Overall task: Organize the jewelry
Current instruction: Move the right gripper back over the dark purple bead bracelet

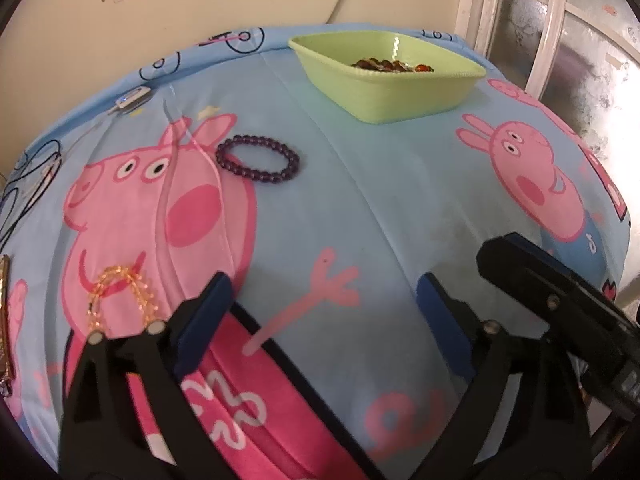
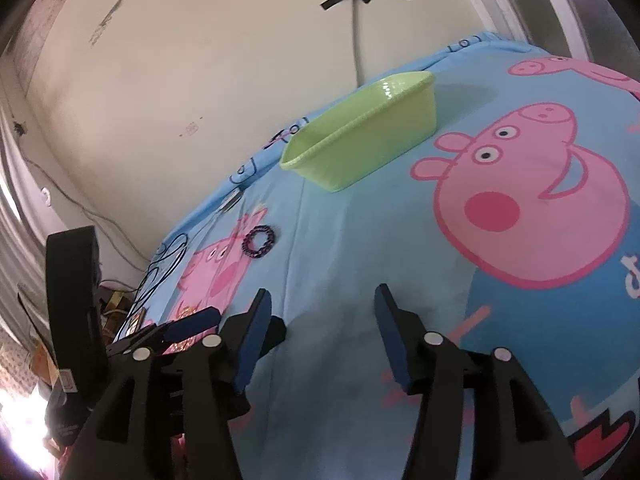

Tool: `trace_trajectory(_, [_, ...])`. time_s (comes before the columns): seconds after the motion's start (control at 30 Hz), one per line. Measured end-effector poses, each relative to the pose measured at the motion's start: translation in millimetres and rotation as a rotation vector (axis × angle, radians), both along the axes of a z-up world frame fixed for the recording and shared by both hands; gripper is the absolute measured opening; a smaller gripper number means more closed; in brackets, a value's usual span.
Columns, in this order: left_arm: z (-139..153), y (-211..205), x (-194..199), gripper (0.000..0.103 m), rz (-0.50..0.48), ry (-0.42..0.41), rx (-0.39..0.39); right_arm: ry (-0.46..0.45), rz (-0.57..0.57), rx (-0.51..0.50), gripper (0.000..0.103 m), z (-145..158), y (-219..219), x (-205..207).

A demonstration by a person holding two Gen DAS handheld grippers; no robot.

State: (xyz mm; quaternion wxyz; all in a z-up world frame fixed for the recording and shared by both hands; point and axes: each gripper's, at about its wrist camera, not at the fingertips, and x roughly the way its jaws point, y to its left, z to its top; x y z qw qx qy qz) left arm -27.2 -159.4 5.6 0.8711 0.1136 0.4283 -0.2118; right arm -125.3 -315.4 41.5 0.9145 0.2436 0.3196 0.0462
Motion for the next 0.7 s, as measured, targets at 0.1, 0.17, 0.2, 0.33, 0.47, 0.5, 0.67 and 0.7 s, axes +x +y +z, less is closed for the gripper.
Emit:
trace_trajectory(0.1, [-0.5,2.1,1.2,0.093,0.001,0.006,-0.006,0.004,-0.003,0.001,0.033,0.3,1.9,1.1])
trace_trajectory(0.17, [-1.1,2.1,2.2,0.097,-0.013,0.015,-0.01,0.01,-0.013,0.0,0.036,0.8,2.6,2.4])
trace_trajectory(0.2, [-1.6,0.6,2.6,0.097,-0.017,0.016,-0.001,0.01,-0.01,0.0,0.043,1.3,4.0,4.0])
trace_trajectory(0.33, [-2.3,0.2,2.9,0.097,-0.023,0.014,0.009,0.008,0.058,-0.013,0.059,4.1,14.3,9.2])
trace_trajectory(0.47, [-1.9,3.2,1.2,0.097,-0.042,0.021,0.001,0.037,0.052,0.004,0.059,8.0,8.4,8.7])
trace_trajectory(0.5, [-1.2,6.2,-1.9,0.097,-0.058,0.021,-0.006,0.017,0.028,0.016,0.057,11.9,4.4,6.2])
trace_trajectory(0.67, [15.1,63.1,-28.1,0.097,-0.074,-0.095,-0.078,-0.074,0.079,-0.149,0.044,41.7,15.9,16.0])
trace_trajectory(0.7, [20.3,78.5,-28.8,0.097,-0.044,-0.116,-0.091,-0.061,0.119,-0.174,0.041,41.9,23.2,25.2])
